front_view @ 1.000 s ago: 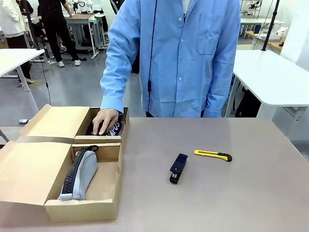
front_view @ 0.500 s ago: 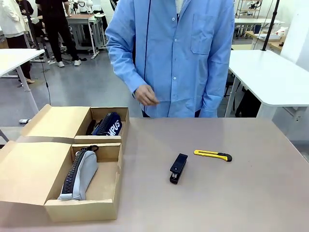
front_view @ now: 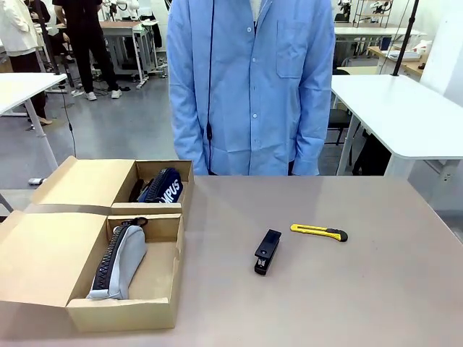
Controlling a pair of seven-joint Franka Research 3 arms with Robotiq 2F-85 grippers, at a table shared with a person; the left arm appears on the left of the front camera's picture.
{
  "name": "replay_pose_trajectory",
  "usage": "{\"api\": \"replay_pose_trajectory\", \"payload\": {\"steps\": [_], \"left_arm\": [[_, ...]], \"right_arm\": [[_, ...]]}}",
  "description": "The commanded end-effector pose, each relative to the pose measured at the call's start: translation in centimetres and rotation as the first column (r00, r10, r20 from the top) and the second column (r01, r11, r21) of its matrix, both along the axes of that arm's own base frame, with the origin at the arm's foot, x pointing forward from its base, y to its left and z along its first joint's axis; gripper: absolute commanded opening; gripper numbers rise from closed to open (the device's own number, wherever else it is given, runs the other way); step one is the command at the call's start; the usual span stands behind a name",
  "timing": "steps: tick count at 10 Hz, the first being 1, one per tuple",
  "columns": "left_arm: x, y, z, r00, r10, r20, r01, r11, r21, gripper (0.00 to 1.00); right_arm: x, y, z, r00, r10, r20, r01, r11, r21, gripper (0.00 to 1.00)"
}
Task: Place items inside the box.
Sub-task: Pick up a Pencil pouch or Stapler and place it inside the Mailer Box closest to the robot.
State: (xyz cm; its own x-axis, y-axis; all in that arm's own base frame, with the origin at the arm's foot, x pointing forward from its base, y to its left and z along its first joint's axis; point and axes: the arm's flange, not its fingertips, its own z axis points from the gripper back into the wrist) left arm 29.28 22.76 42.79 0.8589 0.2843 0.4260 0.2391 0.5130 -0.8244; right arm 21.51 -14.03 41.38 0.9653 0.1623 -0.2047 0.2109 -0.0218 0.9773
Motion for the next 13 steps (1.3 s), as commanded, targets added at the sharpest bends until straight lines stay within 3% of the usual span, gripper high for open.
{"api": "replay_pose_trajectory", "payload": {"steps": [1,8,9,11,13], "left_arm": [[0.1,-0.1,0.2,0.999,0.001,0.032,0.0,1.0,-0.013,1.0],[0.1,-0.1,0.2,0.999,0.001,0.032,0.0,1.0,-0.013,1.0],[0.1,-0.1,0.2,0.999,0.001,0.032,0.0,1.0,-0.013,1.0],[0.1,-0.1,0.2,0.999,0.001,0.032,0.0,1.0,-0.013,1.0],[0.1,-0.1,0.2,0.999,0.001,0.032,0.0,1.0,-0.013,1.0]], "right_arm": [[0.0,0.1,0.7,1.0,-0.001,-0.021,0.001,1.0,0.006,1.0],[0.0,0.0,0.0,1.0,0.0,0.0,0.0,1.0,0.0,1.0],[1.7,3.7,0.1,0.999,0.038,-0.026,-0.042,0.988,-0.149,1.0],[5.6,13.4,0.0,0.965,0.238,-0.106,-0.26,0.908,-0.328,1.0],[6.8,20.5,-1.1,0.944,0.277,-0.179,-0.33,0.799,-0.502,1.0]]}}
